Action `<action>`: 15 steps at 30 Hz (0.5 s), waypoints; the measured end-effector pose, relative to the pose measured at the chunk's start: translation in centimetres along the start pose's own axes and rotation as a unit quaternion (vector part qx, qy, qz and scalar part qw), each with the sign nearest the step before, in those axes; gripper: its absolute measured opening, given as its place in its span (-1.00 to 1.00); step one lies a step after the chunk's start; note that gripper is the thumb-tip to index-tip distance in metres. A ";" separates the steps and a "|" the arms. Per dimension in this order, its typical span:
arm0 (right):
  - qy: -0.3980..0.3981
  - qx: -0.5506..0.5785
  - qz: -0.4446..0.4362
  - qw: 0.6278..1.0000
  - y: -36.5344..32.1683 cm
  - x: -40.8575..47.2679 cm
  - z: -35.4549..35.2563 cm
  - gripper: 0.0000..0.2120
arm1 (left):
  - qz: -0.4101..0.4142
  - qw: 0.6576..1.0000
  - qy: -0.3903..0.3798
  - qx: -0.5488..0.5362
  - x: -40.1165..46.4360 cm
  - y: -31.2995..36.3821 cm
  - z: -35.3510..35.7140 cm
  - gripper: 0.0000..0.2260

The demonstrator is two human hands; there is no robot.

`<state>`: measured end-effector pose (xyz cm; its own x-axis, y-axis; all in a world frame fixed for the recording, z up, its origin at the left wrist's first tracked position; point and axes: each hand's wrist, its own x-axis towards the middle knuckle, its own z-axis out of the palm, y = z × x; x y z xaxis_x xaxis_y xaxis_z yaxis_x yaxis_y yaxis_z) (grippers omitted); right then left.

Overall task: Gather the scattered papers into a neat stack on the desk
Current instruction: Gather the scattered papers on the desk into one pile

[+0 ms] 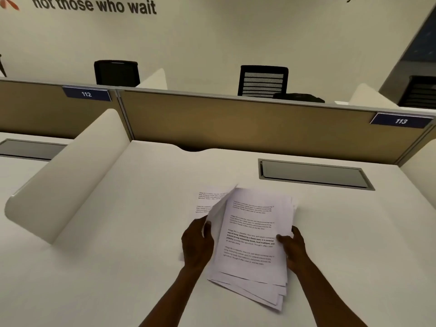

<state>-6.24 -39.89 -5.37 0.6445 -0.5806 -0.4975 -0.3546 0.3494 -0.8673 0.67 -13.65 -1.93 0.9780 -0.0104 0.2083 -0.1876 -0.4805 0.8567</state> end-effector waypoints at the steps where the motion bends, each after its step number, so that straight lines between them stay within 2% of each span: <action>1: 0.000 -0.001 0.001 1.000 0.0 -0.1 0.4 -0.51 | 0.049 0.998 -0.026 0.005 -0.4 0.4 0.2 -0.74; 4: -0.003 -0.002 0.006 1.000 -0.1 -0.3 1.0 -0.53 | 0.158 0.978 -0.120 0.070 -2.1 0.1 1.3 -0.59; 6: -0.005 -0.006 0.004 1.000 -0.1 -0.5 1.2 -0.52 | 0.192 0.954 -0.197 0.118 -3.5 -0.5 2.0 -0.54; 9: 0.010 -0.022 -0.004 1.000 -0.5 -0.7 1.8 -0.51 | 0.191 0.898 -0.340 0.205 -4.9 -1.8 2.6 -0.53; 12: 0.016 -0.050 0.000 0.999 -1.1 -0.9 2.2 -0.39 | 0.190 0.840 -0.428 0.273 -5.3 -2.7 2.9 -0.52; 15: -0.001 -0.119 -0.036 0.992 -0.9 -1.5 2.2 -0.28 | 0.184 0.810 -0.476 0.287 -5.4 -3.1 2.8 -0.26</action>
<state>-5.35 -37.75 -3.79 0.6760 -0.5958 -0.4336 -0.4565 0.1233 -0.8811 -3.73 -14.57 -7.02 0.5431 -0.7868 -0.2932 -0.6767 -0.6169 0.4019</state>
